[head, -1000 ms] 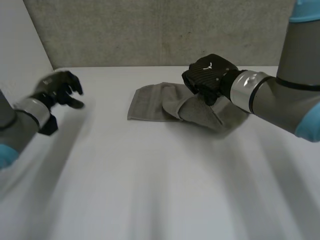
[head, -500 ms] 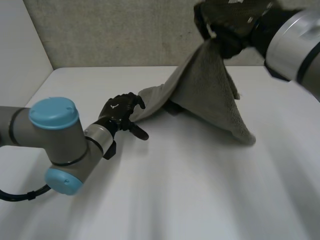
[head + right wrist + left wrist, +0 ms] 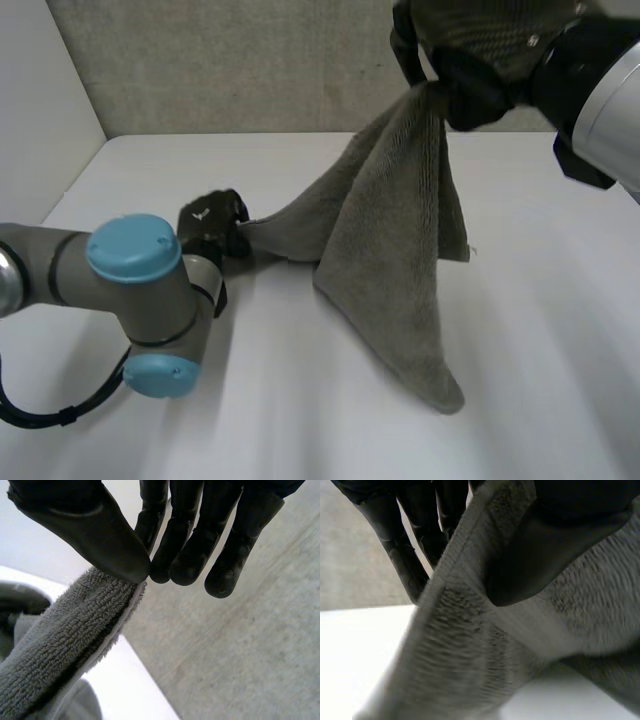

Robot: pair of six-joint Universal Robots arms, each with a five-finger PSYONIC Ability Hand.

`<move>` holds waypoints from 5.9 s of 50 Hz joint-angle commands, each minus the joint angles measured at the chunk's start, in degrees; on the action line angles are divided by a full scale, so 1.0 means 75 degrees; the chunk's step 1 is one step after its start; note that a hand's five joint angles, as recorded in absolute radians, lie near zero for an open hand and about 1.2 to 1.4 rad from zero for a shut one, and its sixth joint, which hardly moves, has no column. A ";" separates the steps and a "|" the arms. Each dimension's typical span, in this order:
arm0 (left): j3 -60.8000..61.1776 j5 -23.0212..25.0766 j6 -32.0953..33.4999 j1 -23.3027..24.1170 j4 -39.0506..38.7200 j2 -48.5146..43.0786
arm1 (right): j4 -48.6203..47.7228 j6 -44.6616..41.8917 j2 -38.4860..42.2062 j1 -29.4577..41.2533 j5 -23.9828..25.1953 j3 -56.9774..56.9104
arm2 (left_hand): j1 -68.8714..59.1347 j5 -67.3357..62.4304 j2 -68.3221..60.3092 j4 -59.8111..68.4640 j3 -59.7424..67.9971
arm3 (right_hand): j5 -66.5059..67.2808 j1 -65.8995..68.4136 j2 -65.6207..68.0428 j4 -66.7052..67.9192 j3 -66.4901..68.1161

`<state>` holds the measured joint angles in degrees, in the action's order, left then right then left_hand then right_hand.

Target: Fold the towel.

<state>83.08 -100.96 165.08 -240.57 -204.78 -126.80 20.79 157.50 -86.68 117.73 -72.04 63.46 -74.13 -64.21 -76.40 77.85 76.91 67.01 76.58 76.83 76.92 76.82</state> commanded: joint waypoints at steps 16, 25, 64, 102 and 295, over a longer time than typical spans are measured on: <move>0.0337 0.0688 0.0501 -0.2307 0.0152 0.2469 | -0.0803 -0.0457 0.1550 0.0017 0.0019 0.1640 | -0.0782 -0.0772 -0.0480 0.0287 0.0412 | 0.0399 0.0456 0.0422 0.0411 0.0423; 0.1074 0.0992 0.0501 -0.2483 0.0141 0.2727 | -0.1868 0.0573 0.1831 0.0018 -0.0004 0.2366 | -0.0782 -0.0772 -0.0480 0.0287 0.0412 | -0.4849 -0.4792 -0.4825 -0.4836 -0.4824; 0.2364 0.2900 0.0478 -0.3069 -0.0047 0.4155 | -0.1952 0.4546 0.5427 -0.0546 -0.0180 -0.0360 | -0.0782 -0.0772 -0.0480 0.0287 0.0412 | -0.7219 -0.7162 -0.7195 -0.7206 -0.7194; 0.1830 0.3700 0.0478 -0.3116 -0.1324 0.4360 | 0.0217 0.4630 0.7518 -0.0158 0.0828 -0.6632 | -0.0782 -0.0772 -0.0480 0.0287 0.0412 | 0.0399 0.0456 0.0422 0.0411 0.0423; 0.2247 0.6536 0.1837 -0.4920 0.1055 0.3336 | -0.1460 -0.3351 0.1236 -0.2396 0.0488 0.2248 | -0.0782 -0.0772 -0.0480 0.0287 0.0412 | 0.0399 0.0456 0.0422 0.0411 0.0423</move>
<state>90.93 -56.68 179.01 -275.31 -196.92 -107.27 9.42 135.52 -71.02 101.79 -67.70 72.08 -74.83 -65.91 -76.71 78.16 77.15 67.56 76.22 76.80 76.95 76.65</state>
